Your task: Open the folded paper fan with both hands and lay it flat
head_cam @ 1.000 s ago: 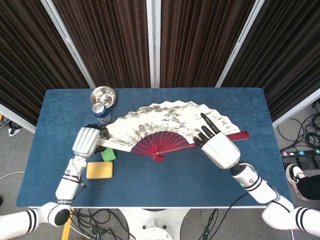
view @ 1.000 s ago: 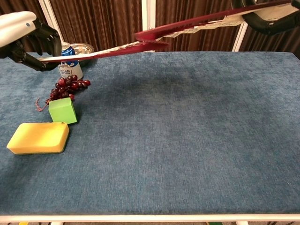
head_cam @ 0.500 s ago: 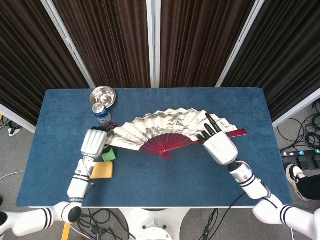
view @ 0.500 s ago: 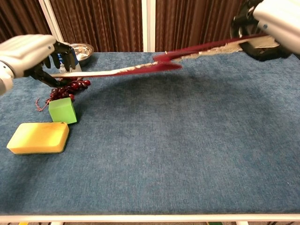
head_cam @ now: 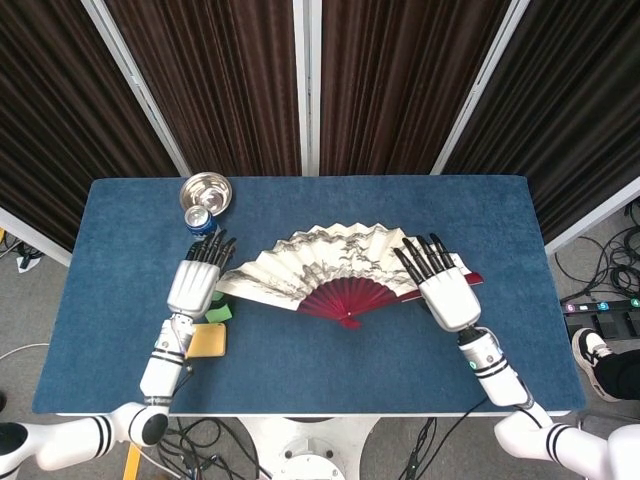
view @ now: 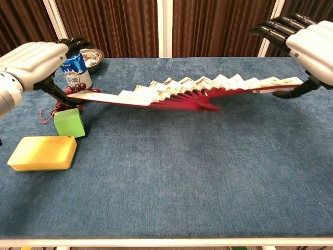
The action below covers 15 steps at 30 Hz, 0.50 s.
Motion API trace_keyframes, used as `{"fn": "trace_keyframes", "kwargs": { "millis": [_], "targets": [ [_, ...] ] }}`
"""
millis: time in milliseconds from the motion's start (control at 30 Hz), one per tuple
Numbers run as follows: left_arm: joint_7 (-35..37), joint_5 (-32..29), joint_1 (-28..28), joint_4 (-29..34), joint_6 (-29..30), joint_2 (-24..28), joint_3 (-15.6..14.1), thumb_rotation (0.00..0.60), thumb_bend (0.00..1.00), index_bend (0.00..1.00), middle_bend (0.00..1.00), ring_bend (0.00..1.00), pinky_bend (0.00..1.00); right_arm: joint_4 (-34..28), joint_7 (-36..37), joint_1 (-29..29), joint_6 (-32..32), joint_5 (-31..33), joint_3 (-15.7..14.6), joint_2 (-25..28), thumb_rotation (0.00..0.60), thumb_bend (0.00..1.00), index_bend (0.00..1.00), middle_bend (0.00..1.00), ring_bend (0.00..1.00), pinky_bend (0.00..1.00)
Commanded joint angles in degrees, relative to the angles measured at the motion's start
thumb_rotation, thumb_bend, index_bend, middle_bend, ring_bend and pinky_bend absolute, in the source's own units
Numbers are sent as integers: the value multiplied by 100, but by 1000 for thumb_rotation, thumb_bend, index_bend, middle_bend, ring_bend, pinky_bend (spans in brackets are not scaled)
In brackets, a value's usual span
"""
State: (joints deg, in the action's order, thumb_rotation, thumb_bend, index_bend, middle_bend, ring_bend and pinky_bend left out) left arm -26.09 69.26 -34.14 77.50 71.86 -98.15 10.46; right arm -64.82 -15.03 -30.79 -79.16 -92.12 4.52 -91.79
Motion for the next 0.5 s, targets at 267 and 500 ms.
{"fn": "trace_keyframes", "kwargs": {
  "millis": [267, 500],
  "targets": [
    [10, 166, 142, 402, 207, 278, 10, 600, 125, 84, 96, 42, 151, -1763, -371, 146, 1366, 1015, -126, 1114, 600, 0, 0, 0, 0, 0],
    [452, 41, 392, 927, 224, 790, 78, 600, 125, 84, 96, 42, 152, -2358, 55, 160, 1782, 1213, -187, 1833, 600, 0, 0, 2, 0, 0]
  ]
}}
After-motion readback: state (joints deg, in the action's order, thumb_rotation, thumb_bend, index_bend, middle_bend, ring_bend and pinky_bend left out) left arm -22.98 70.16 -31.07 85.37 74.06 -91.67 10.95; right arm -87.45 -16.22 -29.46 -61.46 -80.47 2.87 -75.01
